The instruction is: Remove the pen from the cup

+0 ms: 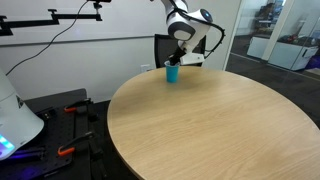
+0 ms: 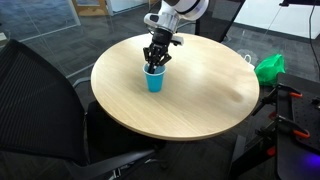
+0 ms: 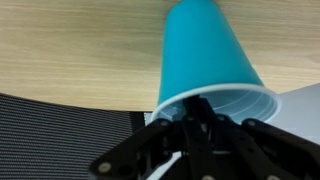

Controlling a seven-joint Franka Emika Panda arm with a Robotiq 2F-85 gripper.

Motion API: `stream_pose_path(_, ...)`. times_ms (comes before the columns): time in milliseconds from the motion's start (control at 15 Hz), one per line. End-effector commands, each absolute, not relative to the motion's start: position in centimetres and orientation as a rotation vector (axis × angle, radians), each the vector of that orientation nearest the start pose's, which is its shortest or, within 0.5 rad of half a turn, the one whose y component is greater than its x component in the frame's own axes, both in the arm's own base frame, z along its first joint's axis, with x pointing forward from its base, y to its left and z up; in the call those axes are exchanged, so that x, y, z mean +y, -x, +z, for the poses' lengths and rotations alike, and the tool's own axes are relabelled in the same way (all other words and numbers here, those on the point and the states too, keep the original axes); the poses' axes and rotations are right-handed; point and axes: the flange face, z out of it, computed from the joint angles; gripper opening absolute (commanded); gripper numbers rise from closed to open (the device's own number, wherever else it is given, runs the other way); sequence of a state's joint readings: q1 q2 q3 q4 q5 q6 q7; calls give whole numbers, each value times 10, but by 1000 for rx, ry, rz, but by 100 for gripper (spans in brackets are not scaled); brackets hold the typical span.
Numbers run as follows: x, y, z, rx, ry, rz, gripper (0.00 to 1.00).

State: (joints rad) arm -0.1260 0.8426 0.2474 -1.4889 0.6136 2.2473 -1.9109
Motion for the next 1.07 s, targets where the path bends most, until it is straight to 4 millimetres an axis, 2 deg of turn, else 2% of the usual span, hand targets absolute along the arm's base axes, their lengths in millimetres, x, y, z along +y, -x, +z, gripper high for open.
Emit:
stream_pose_path(0, 73, -714, 187, -1781, 1848, -620, 0)
stream_pose_path(333, 71, -714, 185, -1771, 1833, -618, 0)
stream_pose_path(400, 71, -714, 185, -1771, 1832, -616, 5)
stream_pose_path(533, 72, -714, 183, -1771, 1828, -610, 30)
stream_pose_path(867, 74, -714, 181, -1764, 1808, -607, 40)
stream_pose_path(1000, 74, -714, 181, -1759, 1796, -606, 36)
